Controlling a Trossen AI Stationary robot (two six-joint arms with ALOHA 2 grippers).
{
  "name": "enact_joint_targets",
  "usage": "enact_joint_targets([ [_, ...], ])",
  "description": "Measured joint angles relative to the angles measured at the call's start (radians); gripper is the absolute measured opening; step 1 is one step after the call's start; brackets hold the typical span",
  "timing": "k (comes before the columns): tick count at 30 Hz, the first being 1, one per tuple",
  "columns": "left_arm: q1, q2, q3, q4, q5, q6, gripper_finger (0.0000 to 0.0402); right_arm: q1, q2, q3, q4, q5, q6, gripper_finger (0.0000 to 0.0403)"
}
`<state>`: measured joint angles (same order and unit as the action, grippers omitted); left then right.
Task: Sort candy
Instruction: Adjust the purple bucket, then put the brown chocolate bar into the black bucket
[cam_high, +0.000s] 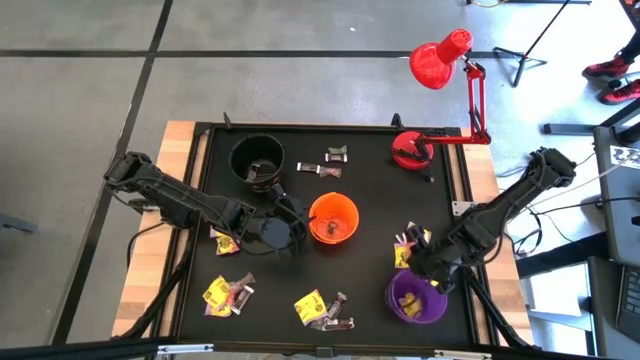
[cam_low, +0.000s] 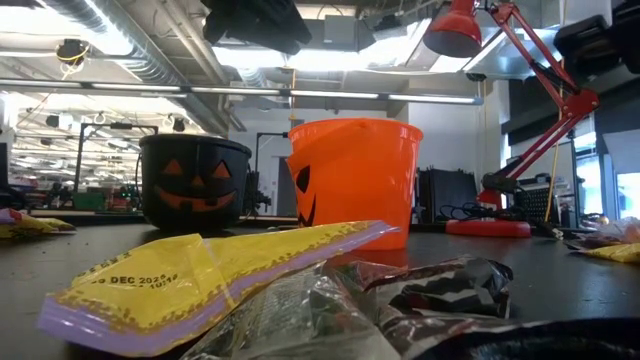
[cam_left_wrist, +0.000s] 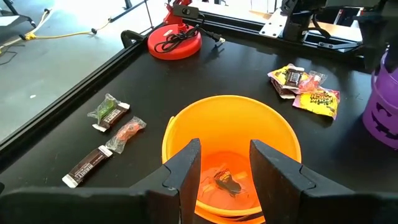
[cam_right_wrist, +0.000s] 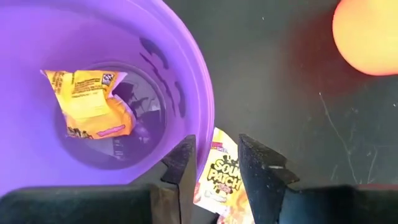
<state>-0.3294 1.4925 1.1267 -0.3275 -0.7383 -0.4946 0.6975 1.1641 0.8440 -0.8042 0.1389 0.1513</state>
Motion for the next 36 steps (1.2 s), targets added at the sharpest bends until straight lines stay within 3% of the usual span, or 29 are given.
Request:
enact_joint_targets([
  [13,0.0,0.0,0.0,0.0,-0.003,-0.002,0.0129,0.002,-0.001,0.002,-0.018,-0.005,-0.013,0.0117],
  [20,0.0,0.0,0.0,0.0,-0.003,-0.004,0.0129,0.002,-0.017,0.072,-0.024,-0.052,-0.052,0.0117],
  [29,0.0,0.0,0.0,0.0,-0.003,-0.001,0.0129,0.002,-0.123,0.091,-0.072,0.071,-0.081,0.0117],
  [36,0.0,0.0,0.0,0.0,-0.004,0.0,0.0129,0.002,-0.281,0.058,-0.107,0.182,-0.073,0.0117],
])
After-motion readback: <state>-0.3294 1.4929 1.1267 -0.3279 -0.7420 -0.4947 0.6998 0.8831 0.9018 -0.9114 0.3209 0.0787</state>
